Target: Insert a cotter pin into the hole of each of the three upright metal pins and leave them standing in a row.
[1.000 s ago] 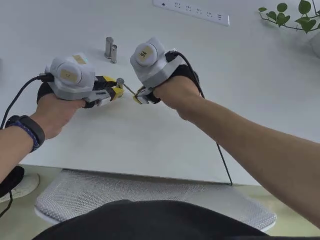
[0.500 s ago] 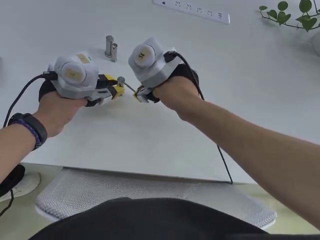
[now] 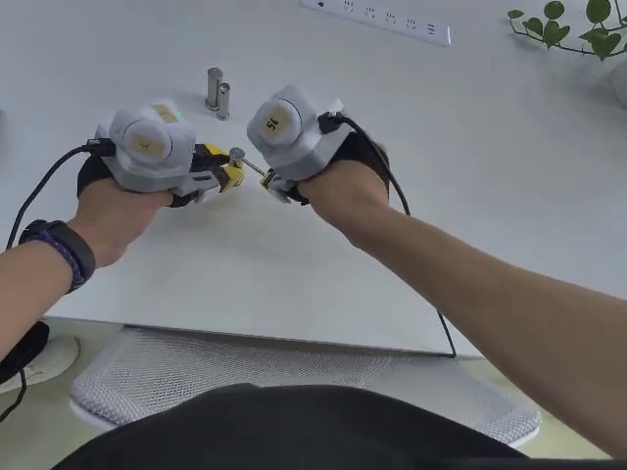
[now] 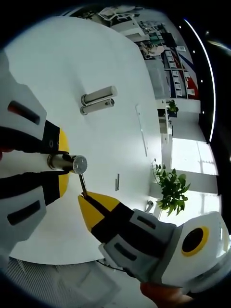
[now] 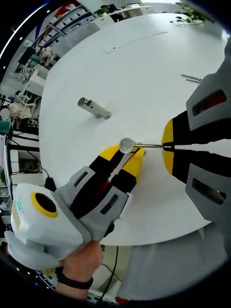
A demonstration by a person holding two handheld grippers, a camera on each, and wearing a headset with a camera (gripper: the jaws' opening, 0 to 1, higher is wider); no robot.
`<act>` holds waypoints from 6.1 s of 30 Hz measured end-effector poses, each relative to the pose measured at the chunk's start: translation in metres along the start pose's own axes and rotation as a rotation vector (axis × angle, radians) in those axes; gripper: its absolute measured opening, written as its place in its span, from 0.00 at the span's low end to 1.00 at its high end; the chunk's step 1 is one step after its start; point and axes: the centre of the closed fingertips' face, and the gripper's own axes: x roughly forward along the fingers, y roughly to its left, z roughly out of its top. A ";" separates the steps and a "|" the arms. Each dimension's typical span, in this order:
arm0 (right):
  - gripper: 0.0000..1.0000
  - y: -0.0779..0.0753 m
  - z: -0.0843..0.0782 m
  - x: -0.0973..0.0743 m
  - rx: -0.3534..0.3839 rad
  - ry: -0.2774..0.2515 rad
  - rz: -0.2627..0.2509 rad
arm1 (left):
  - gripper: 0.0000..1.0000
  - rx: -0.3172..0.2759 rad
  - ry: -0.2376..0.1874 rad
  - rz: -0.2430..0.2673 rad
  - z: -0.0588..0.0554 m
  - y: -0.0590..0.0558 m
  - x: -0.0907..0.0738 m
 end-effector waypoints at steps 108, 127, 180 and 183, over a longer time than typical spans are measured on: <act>0.08 0.004 0.007 -0.004 0.169 -0.119 0.046 | 0.10 0.080 -0.010 0.034 0.002 -0.023 0.009; 0.05 0.004 0.000 -0.005 0.188 -0.122 0.050 | 0.10 0.072 -0.010 0.032 0.001 -0.024 0.009; 0.16 0.002 0.006 -0.019 0.225 -0.183 0.060 | 0.10 0.048 -0.010 0.054 0.002 -0.025 0.009; 0.16 0.001 0.006 -0.022 0.234 -0.192 0.059 | 0.10 0.050 -0.009 0.053 0.002 -0.025 0.009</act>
